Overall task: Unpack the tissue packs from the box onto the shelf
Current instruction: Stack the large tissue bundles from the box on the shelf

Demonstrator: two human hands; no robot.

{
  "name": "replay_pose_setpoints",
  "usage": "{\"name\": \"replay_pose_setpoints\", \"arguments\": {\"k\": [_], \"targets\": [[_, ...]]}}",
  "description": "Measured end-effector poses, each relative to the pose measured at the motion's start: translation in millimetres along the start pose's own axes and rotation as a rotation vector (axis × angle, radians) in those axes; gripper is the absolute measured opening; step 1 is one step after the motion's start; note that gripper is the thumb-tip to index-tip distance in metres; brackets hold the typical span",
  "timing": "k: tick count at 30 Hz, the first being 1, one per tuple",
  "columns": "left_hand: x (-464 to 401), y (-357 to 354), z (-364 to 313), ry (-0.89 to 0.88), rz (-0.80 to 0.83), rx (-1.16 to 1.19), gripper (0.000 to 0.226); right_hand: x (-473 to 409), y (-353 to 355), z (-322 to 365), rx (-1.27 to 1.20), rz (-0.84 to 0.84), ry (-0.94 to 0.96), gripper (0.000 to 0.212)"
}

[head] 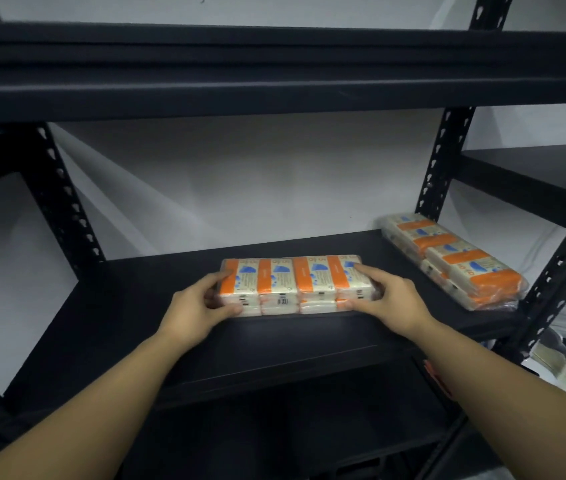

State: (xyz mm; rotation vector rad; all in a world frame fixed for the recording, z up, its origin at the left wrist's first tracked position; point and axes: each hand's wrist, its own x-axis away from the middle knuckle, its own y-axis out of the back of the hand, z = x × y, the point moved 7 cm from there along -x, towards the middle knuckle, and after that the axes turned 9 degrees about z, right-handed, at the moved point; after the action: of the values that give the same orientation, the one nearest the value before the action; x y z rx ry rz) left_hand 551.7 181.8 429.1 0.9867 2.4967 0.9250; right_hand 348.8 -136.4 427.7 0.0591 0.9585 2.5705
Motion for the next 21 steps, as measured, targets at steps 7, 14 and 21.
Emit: {"name": "replay_pose_setpoints", "arguments": {"k": [7,14,21], "targets": [[-20.3,6.8,-20.3,-0.064,-0.045,0.075,0.058,10.4,20.7,13.2,0.042,-0.138,-0.051,0.073],[-84.7,-12.3,-91.8,-0.208,-0.018,0.163,0.052,36.1,102.9,22.9,0.115,-0.354,-0.031,0.062],[-182.0,-91.4,-181.4,-0.348,0.122,0.350,0.051,68.7,181.4,-4.8,0.204,-0.610,-0.079,0.059]]}}
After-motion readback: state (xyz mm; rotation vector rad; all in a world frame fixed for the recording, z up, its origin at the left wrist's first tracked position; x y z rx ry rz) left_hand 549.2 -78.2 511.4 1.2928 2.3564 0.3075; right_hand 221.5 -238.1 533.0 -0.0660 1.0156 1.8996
